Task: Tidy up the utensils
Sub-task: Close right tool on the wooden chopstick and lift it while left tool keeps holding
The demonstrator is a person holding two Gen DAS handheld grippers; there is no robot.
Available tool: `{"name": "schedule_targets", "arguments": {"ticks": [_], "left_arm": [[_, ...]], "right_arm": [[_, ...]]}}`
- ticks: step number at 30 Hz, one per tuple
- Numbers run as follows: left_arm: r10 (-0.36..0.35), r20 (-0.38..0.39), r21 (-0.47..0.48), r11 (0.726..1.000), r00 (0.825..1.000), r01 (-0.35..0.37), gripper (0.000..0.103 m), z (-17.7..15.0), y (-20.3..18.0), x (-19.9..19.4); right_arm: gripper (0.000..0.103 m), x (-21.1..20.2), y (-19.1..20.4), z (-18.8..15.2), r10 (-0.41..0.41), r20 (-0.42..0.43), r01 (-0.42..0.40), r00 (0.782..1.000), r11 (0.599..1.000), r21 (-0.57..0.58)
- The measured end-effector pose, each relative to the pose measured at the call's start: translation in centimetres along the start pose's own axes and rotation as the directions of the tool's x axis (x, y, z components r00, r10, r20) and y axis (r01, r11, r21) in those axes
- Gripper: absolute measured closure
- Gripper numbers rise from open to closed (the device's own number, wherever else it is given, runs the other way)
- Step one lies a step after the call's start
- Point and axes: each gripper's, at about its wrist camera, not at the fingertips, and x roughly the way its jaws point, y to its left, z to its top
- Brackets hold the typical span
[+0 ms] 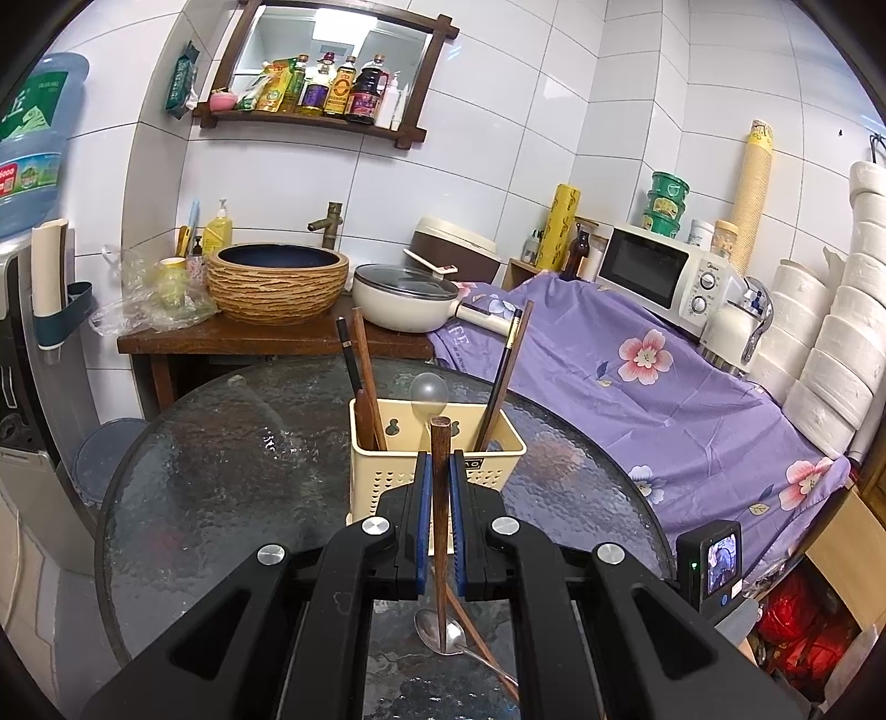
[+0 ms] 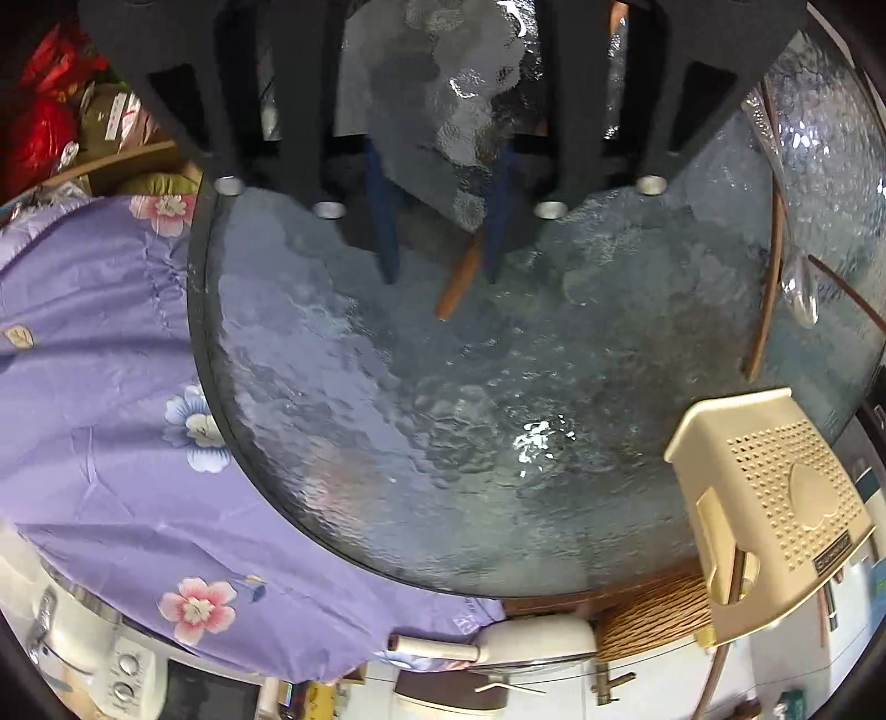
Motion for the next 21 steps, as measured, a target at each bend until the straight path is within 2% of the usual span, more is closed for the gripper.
{"name": "schedule_targets", "arguments": {"ticks": [5, 9, 11, 13, 15, 19, 21], "left_arm": [[0.001, -0.001, 0.001, 1.000, 1.000, -0.001, 0.097, 0.0, -0.1, 0.0], [0.001, -0.002, 0.002, 1.000, 1.000, -0.001, 0.097, 0.0, -0.1, 0.1], [0.003, -0.004, 0.004, 1.000, 1.000, -0.003, 0.097, 0.0, -0.1, 0.1], [0.004, -0.006, 0.004, 1.000, 1.000, -0.004, 0.097, 0.0, -0.1, 0.1], [0.003, -0.005, 0.006, 1.000, 1.000, -0.003, 0.097, 0.0, -0.1, 0.1], [0.000, -0.004, 0.012, 1.000, 1.000, 0.000, 0.097, -0.2, -0.3, 0.1], [-0.001, -0.004, 0.015, 1.000, 1.000, 0.002, 0.097, -0.2, -0.2, 0.1]], "right_arm": [[0.068, 0.7, 0.6, -0.1, 0.041, -0.034, -0.041, 0.999, 0.999, -0.009], [0.070, 0.9, 1.8, -0.1, 0.030, -0.036, -0.031, 0.999, 0.999, -0.041], [0.082, 1.0, 2.2, 0.1, 0.035, -0.041, -0.038, 0.999, 0.997, -0.060], [0.089, 1.0, 2.9, 0.2, 0.038, -0.053, -0.042, 0.998, 0.996, -0.083], [0.091, 1.1, 3.2, 0.5, 0.034, -0.054, -0.040, 0.998, 0.994, -0.107], [0.096, 1.5, 2.5, 1.1, 0.109, -0.070, -0.112, 0.992, 0.993, -0.040], [0.096, 1.5, 2.1, 1.4, 0.181, -0.066, -0.181, 0.981, 0.983, 0.003]]}}
